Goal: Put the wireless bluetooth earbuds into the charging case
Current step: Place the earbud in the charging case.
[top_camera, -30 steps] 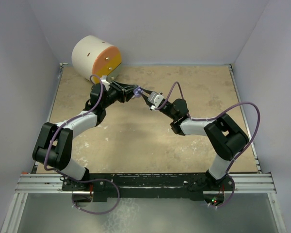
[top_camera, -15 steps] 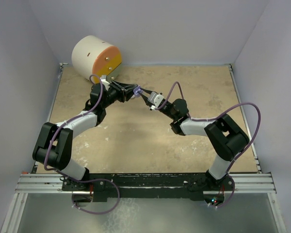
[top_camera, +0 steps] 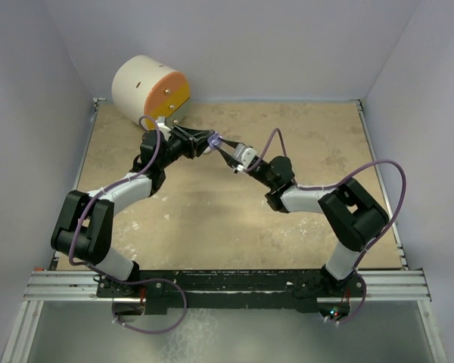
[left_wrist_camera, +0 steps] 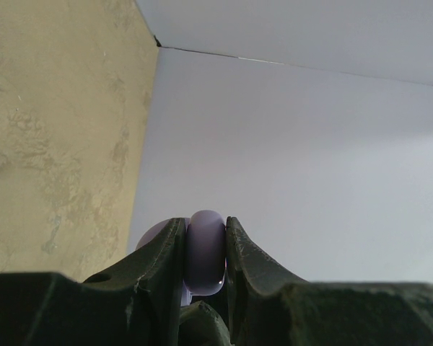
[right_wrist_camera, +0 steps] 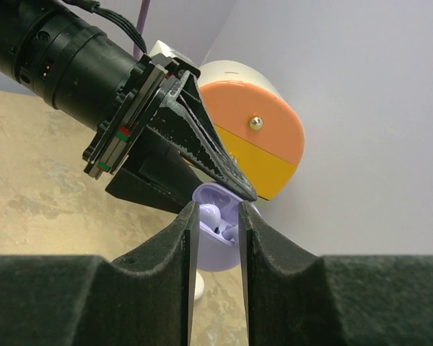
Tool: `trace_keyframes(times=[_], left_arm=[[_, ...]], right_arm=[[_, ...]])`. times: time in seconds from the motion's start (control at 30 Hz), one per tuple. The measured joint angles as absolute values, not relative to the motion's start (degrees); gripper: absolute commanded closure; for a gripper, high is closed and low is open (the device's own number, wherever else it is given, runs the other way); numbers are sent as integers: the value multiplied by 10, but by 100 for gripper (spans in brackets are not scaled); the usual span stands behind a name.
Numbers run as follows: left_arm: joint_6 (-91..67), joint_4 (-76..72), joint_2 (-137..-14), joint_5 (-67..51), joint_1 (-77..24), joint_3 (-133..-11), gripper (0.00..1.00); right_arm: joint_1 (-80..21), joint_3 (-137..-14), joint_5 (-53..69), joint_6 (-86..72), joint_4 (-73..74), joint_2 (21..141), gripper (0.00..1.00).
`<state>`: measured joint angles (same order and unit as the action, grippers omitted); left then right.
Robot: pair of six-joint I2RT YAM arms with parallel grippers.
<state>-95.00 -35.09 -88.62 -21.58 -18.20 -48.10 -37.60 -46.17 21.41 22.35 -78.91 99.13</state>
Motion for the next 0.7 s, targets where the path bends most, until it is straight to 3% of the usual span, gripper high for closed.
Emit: trace_keyframes(times=[0.1, 0.4, 0.7], left_arm=[[-950, -351, -886, -215, -182, -481, 100], [-943, -350, -886, -212, -182, -475, 100], [-919, -347, -886, -208, -182, -469, 100]], right_arm=[[-376, -445, 205, 206, -810, 984, 62], [-376, -458, 122, 131, -763, 898, 62], [-377, -577, 42, 3, -528, 886, 58]])
